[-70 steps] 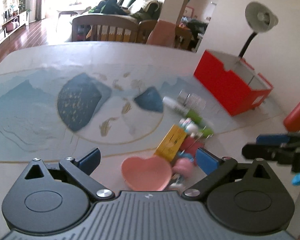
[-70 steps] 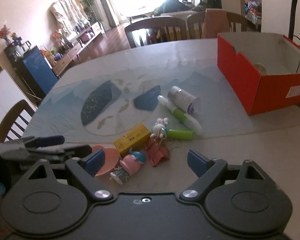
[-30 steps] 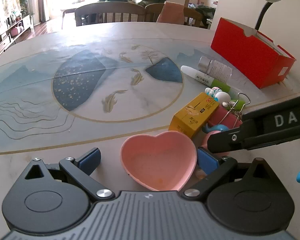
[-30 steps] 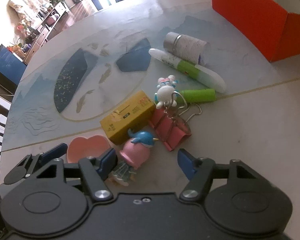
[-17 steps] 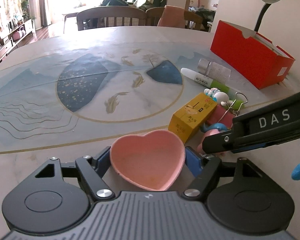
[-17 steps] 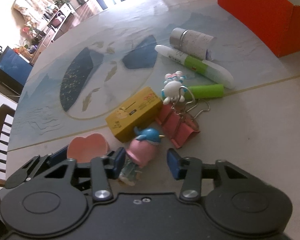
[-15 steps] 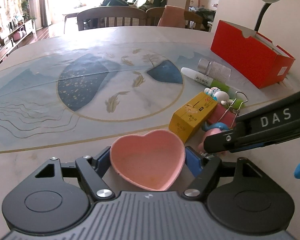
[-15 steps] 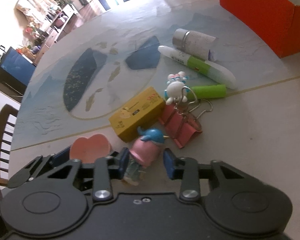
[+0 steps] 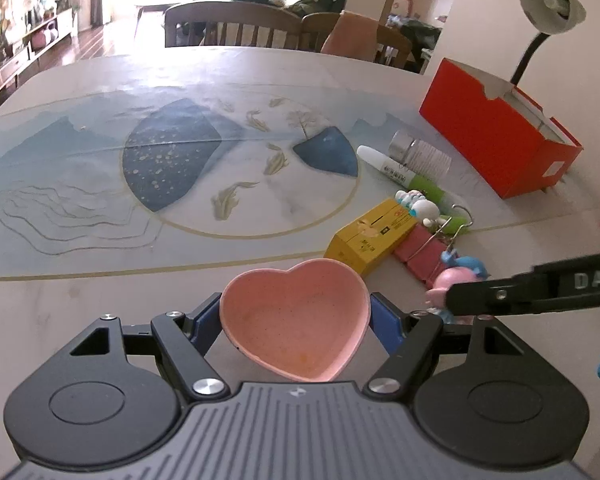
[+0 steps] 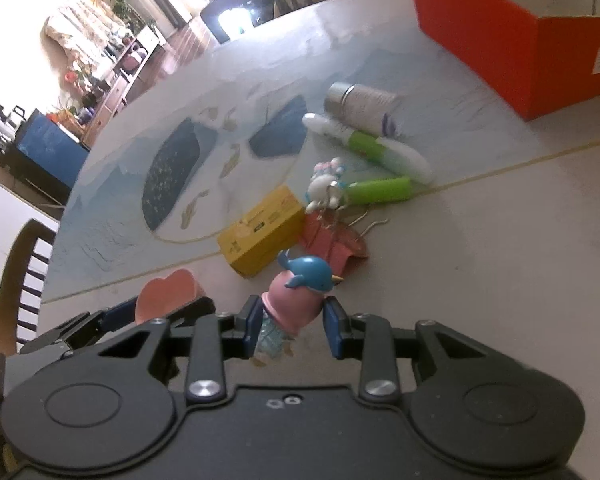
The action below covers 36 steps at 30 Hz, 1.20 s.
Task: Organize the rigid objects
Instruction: 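Carry the heart bowl and penguin figure together over the red box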
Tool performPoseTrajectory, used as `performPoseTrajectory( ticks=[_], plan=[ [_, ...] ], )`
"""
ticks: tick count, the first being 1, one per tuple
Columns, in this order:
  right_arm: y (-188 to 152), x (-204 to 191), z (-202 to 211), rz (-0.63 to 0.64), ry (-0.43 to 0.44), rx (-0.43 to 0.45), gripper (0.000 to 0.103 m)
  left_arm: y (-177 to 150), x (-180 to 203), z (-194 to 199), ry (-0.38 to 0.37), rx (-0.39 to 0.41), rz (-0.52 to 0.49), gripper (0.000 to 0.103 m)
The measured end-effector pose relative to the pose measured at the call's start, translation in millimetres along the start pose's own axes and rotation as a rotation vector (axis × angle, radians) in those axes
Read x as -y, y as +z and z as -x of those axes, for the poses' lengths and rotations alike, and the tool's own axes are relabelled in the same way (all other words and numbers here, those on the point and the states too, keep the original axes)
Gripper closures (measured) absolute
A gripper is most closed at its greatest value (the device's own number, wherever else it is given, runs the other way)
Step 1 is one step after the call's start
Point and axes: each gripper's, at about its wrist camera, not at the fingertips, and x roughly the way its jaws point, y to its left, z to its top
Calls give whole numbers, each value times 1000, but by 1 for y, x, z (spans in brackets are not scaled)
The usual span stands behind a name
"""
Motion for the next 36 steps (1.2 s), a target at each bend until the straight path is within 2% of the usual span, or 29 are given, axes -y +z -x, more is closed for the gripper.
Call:
performPoseTrajectory(
  ticks=[9,16,20,27,36],
  plan=[
    [20,13,49,44,2,80,71,25,20,26,-38,-9,16,26],
    [49,27,82,68,12,137,71,51,43,38,-75,-22,24,26],
    [70,40,99,69,21,179,71,68,59,40,-84,-2,13,26],
    [112,72,122,75,-2,250,71,100,94,36,-103,23,-31,26],
    [160,124,129,43,-43,310,71,146,153,16,-149,48,-90,26]
  ],
)
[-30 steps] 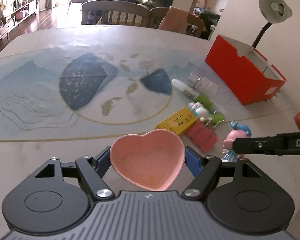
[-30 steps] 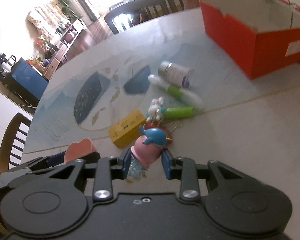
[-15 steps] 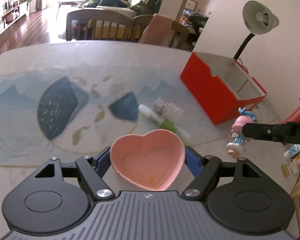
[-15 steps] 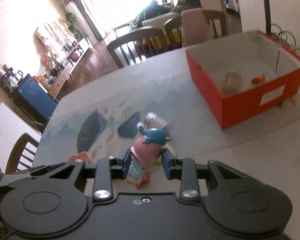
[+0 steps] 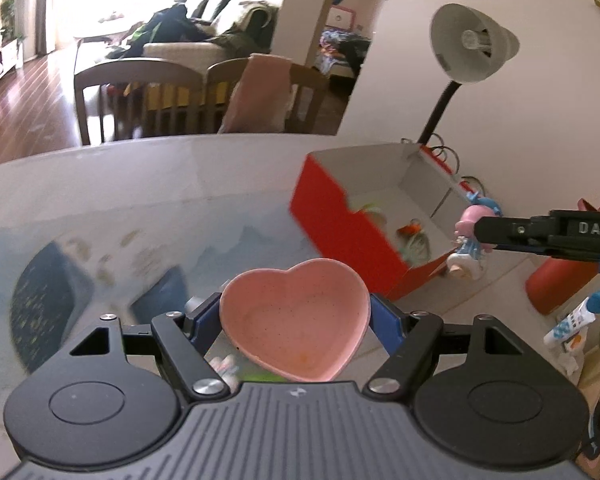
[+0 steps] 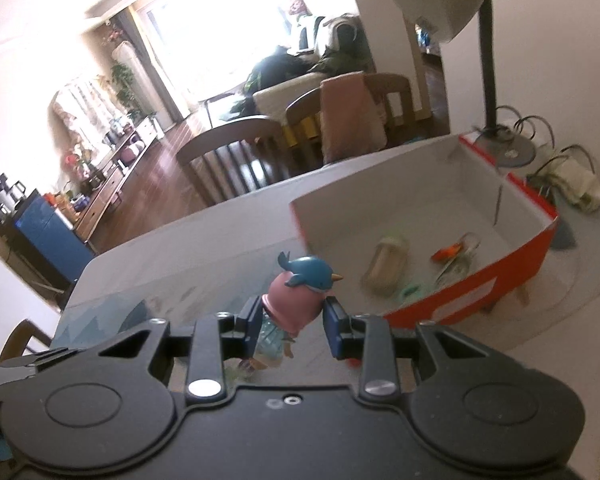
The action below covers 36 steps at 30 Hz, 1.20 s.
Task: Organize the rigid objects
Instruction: 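Carry the heart bowl and penguin figure together over the red box, then lower both items into the red box and open both grippers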
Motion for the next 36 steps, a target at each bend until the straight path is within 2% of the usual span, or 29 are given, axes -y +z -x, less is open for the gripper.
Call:
performPoseTrajectory(
  ticks=[8,16,24,28,36],
  plan=[
    [35,50,-20,-20,-49,38,71,34,50,-44,-17,-3,-68,26],
    [55,92,-48,-36,-91,20,71,56,90,-92,-26,-43,-110,26],
    [73,124,-81,-23,-127,-20,71,71,126,-145,-12,-90,-160,26],
    [76,134,-95,-2,-115,-40,71,78,139,-172,-3,-124,-164,26],
    [78,153,-133,23,-131,-111,71,83,165,-218,-34,-203,-198,26]
  ],
)
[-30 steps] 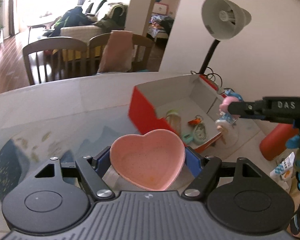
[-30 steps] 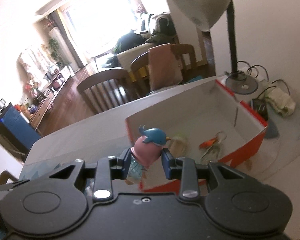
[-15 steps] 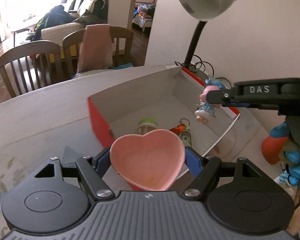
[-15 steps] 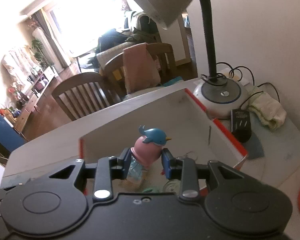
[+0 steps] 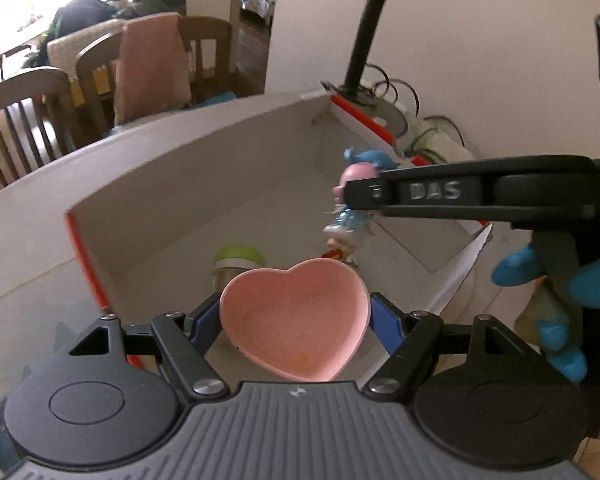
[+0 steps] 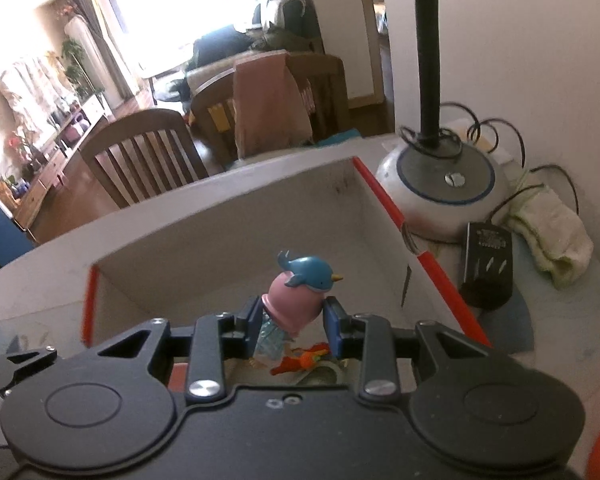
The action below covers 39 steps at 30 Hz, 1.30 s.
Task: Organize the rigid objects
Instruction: 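Lower both items into the red box and open both grippers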
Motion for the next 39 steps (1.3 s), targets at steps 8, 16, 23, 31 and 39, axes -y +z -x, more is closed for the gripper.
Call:
performPoseTrajectory(
  ticks=[8,16,23,31,39],
  plan=[
    [5,8,-36,5,-10,-70,71,13,6,-38,23,-74,-14,26],
    [4,1,-55,32,6,-146,71,22,2,-66,43,-157,12,26],
    [4,2,-65,24,7,-199,72,22,0,-76,63,-196,1,26],
    [5,7,-62,-1,10,-212,71,16,-3,-82,76,-242,18,26],
    [4,5,-46,-17,36,-191,69,14,-9,-70,62,-218,50,26]
  ],
)
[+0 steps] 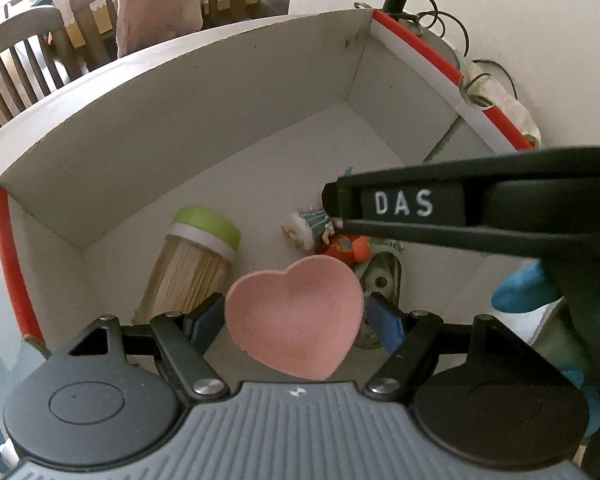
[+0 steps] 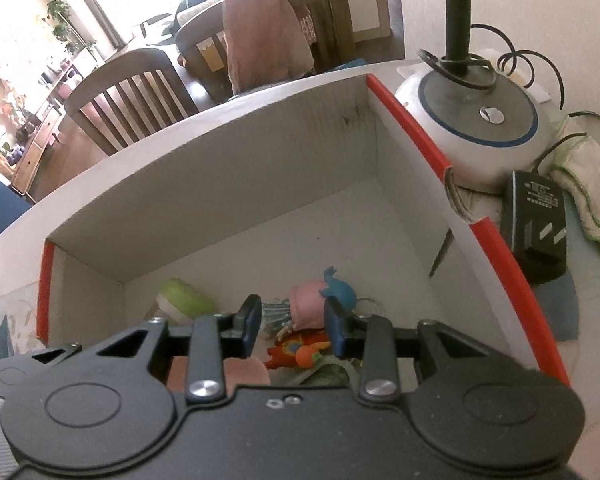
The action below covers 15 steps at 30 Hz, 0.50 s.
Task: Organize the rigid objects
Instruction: 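Lower both items into the red box and open both grippers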
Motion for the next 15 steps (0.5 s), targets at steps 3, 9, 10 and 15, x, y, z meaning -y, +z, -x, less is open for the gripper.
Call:
performPoseTrajectory(
  ticks=[3,9,10,15],
  plan=[
    [-2,-2,7,5,3,6,69,-3,1,6,-1,15,-3,26],
    [-8,-12,24,22,2,32,67,-10,6,23,-20,62,-6,26],
    [-7,-15,26,22,3,34,67,-11,8,25,-22,68,-7,26],
    [-14,-22,43,31,5,57,63,-21,9,46,-32,114,-10,26]
  ],
)
